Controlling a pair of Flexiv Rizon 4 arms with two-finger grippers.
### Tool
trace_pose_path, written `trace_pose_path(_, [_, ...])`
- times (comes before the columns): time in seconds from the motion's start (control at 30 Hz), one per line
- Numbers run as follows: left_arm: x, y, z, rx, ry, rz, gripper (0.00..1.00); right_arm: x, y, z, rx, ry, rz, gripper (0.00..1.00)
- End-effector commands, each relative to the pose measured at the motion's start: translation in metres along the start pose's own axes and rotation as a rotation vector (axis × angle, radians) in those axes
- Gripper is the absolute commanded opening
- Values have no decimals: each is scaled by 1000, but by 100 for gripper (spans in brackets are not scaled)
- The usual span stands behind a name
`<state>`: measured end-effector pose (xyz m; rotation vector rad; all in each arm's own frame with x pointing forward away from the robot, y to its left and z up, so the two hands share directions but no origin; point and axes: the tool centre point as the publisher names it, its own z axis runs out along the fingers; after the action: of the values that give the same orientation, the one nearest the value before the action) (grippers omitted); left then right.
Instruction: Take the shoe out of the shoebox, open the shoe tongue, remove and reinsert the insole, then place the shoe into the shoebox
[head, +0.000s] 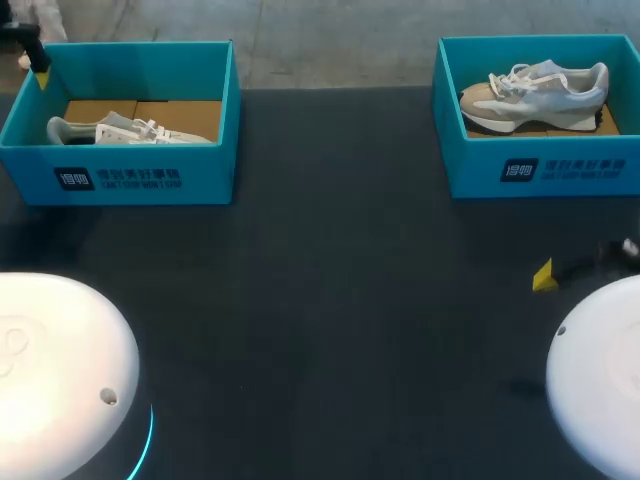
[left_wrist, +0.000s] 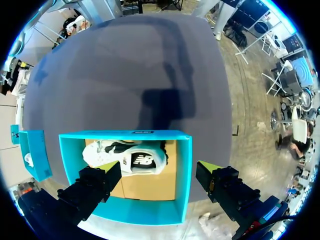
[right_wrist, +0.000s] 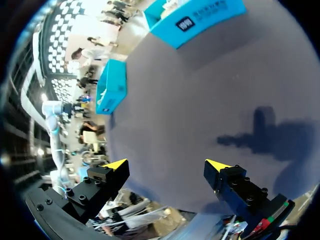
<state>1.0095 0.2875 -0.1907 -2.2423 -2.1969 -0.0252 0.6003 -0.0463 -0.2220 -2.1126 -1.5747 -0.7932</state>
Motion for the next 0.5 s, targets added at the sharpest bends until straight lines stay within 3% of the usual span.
trace_pose_path(0.03, [0,0,0,-1,2,1,100,19,23,-19,2,-161,-46,100])
trace_pose_path(0.5, [0,0,0,-1,2,1,100,21,102,-32,-17,-409,-223,100])
